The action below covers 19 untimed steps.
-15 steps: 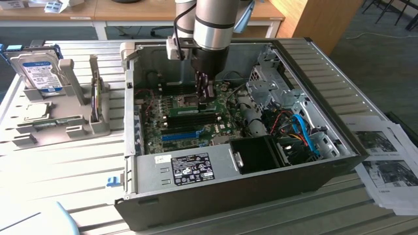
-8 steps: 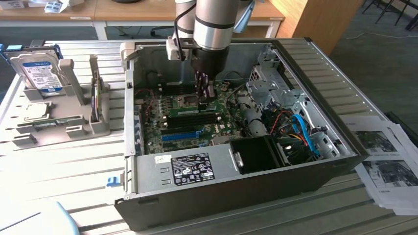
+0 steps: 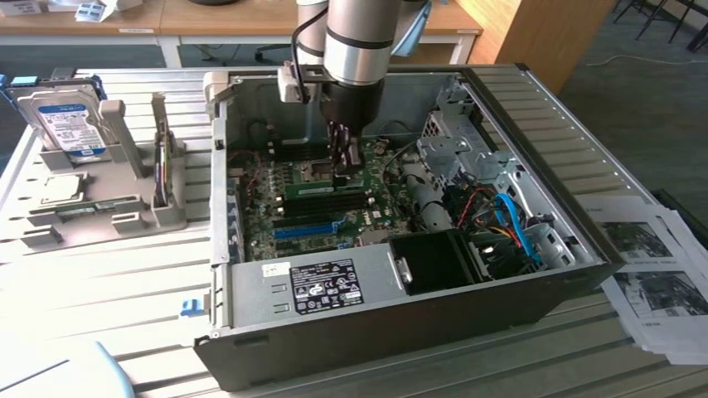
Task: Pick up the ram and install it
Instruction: 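Pick up the ram and move it above insertion slot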
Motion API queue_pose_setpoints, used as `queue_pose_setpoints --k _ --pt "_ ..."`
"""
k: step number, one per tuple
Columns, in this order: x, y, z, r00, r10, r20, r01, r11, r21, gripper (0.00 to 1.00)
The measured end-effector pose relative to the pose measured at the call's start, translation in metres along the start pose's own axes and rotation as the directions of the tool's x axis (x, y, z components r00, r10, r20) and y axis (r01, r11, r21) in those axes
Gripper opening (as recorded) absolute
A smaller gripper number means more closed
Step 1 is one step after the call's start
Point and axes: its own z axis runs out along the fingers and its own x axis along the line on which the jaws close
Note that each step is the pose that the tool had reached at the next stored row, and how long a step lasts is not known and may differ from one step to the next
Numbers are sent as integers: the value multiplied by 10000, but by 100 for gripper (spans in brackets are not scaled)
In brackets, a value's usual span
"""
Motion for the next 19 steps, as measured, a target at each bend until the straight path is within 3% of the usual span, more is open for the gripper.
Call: queue_pose_setpoints --k 7,19 --pt "-7 -4 91 10000 1 17 -1 10000 0 11" --pt "-10 -6 116 10000 -52 20 52 10000 6 11"
